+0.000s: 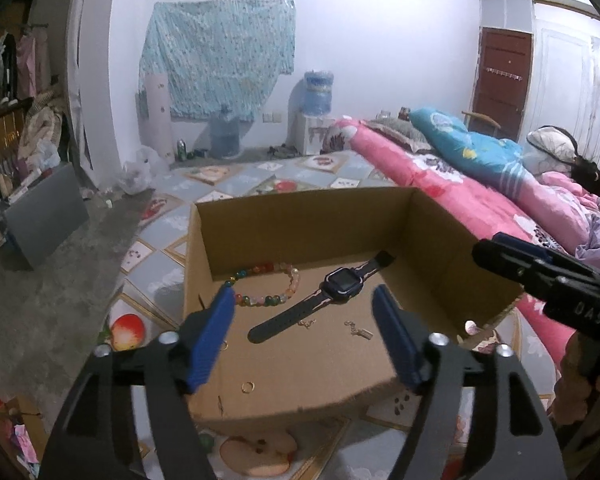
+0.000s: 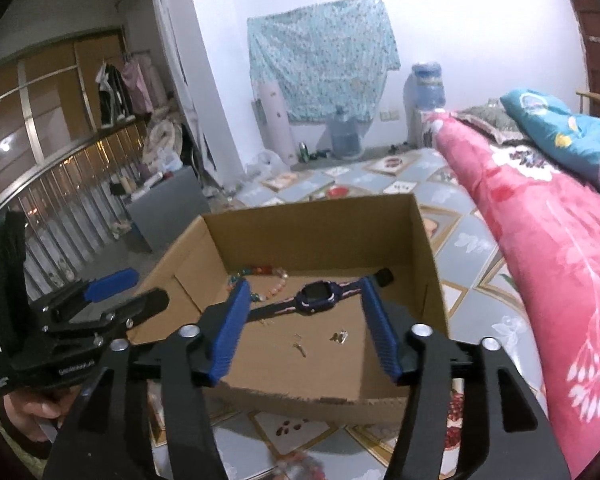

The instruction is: Organize jewelry

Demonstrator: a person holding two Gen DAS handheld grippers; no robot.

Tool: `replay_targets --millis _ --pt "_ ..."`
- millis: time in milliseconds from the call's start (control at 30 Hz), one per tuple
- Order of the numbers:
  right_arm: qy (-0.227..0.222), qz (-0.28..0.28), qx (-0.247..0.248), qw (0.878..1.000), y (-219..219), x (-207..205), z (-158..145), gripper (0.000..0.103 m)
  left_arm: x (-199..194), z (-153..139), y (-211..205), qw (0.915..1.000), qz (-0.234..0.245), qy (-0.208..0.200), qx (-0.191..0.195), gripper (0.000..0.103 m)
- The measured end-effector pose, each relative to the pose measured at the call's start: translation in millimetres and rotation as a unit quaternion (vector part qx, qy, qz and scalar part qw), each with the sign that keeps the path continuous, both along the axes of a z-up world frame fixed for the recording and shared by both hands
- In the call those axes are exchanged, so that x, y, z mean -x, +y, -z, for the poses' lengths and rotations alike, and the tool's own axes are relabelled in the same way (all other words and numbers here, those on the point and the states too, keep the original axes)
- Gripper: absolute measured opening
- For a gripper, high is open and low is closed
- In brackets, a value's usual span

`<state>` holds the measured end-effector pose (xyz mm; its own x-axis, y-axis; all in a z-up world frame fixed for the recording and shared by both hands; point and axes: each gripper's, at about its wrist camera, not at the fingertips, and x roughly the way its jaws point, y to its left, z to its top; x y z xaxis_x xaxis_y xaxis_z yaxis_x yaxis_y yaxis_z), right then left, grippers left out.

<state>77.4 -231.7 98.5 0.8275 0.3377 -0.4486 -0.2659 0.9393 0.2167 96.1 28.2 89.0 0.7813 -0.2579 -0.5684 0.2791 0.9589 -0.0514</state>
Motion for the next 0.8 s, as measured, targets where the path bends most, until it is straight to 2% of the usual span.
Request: replay_targets --millis 133,300,500,700,800 --pt "-0.022 0.021 -0.012 0.999 -16 21 -11 0.079 24 -8 4 0.9999 0.0 -0.015 0.006 0.084" --pt "-0.029 0.08 -0.011 0.996 -54 47 -19 0.089 51 -10 6 0.9998 0.003 -0.02 0.009 0.094" --pt "0.03 0.148 0.037 0.988 -87 65 2 0.095 78 5 6 1.0 0.003 -0.008 -0.001 0.097" --pt "0.096 0.152 0.083 0.98 -79 75 44 0.095 82 30 6 0.9993 -0.014 0.035 -0.005 0.097" --pt "0.128 0.158 0.109 0.973 -69 77 65 0.095 81 43 1 0.998 -0.023 0.054 -0.02 0.097"
